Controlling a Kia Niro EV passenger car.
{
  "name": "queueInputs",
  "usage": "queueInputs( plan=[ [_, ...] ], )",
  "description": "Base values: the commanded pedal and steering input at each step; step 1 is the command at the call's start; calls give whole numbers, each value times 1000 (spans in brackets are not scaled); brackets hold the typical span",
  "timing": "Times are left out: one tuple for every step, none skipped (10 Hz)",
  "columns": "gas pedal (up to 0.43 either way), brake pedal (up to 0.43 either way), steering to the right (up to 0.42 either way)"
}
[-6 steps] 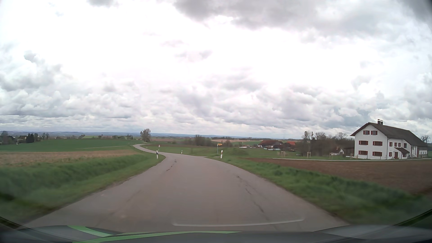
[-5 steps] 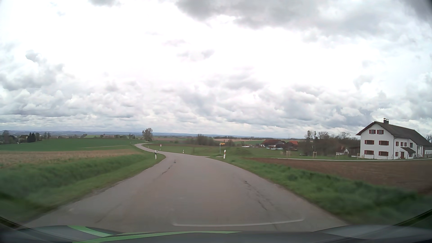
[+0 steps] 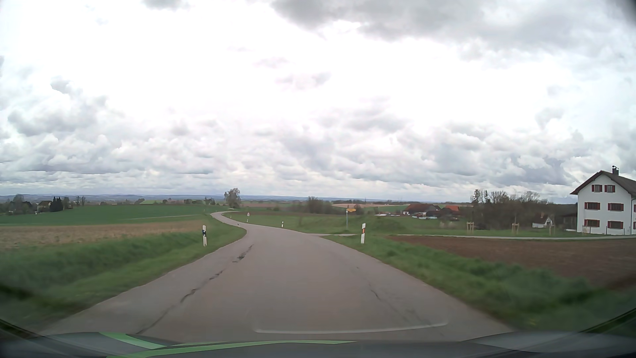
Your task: Follow the waypoints while adhering to traffic rules and regulations
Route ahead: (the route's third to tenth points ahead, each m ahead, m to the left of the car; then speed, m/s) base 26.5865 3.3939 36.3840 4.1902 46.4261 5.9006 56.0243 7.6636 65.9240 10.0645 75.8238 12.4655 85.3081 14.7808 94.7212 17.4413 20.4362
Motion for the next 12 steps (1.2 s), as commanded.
queueInputs(
  plan=[
    [138,0,-24],
    [138,0,-24],
    [138,0,-24],
    [138,0,-24],
    [138,0,-24],
    [138,0,-24],
    [138,0,-24],
    [138,0,-24],
    [138,0,-24],
    [138,0,-23],
    [138,0,-22],
    [138,0,-20]
  ],
)
